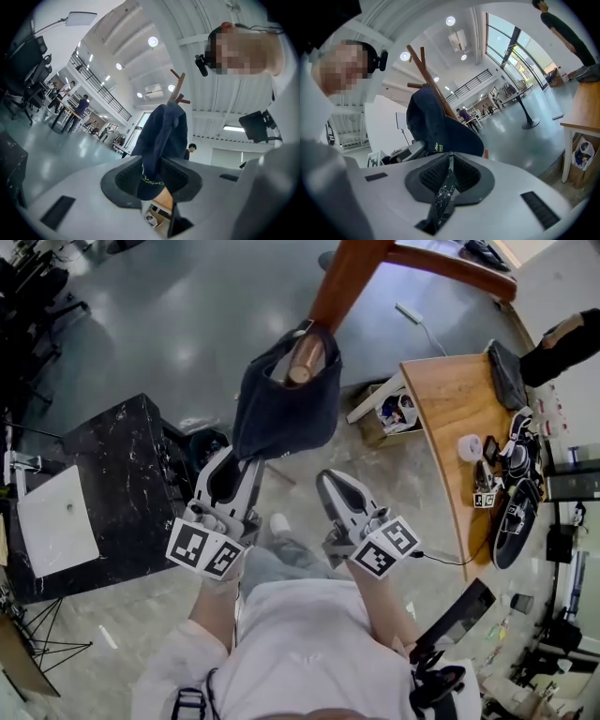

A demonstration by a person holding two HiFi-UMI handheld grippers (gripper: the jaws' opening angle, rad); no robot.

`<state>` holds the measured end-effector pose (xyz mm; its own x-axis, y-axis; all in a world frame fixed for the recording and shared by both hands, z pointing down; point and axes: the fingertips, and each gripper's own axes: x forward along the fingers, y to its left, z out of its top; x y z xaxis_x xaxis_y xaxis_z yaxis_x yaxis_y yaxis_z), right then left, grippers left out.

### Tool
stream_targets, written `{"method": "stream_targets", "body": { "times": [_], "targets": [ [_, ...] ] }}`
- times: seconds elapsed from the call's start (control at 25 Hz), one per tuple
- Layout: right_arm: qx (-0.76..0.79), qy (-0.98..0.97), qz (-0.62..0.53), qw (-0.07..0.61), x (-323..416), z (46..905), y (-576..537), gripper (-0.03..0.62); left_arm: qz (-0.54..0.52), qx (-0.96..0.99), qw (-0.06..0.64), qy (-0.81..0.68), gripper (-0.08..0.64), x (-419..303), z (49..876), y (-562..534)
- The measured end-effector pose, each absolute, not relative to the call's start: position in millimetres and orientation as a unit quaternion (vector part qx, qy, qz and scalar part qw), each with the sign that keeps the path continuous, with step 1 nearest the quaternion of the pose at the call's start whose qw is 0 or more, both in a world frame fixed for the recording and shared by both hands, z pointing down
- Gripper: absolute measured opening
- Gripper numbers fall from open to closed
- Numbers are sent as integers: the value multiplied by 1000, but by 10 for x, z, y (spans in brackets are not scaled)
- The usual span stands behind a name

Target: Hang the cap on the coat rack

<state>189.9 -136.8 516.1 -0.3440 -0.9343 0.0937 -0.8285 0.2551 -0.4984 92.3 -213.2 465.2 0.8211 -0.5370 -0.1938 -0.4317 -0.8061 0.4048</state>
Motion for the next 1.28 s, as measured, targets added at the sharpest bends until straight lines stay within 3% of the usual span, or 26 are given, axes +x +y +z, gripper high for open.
{"method": "stream_targets", "body": {
  "times": [0.44, 0.8, 1.28],
  "targets": [
    [-548, 787, -270, 84, 1726, 5630, -1464, 44, -214, 929, 206, -220, 98, 782, 4869, -2068],
    [-528, 798, -283, 70, 1442, 5784, -1660, 44, -168, 921, 244, -252, 97, 521, 5305, -2143],
    [-419, 858, -292, 62, 420, 5609, -1910, 44, -154, 888, 226, -368, 93, -520, 5233, -2121]
  ]
}}
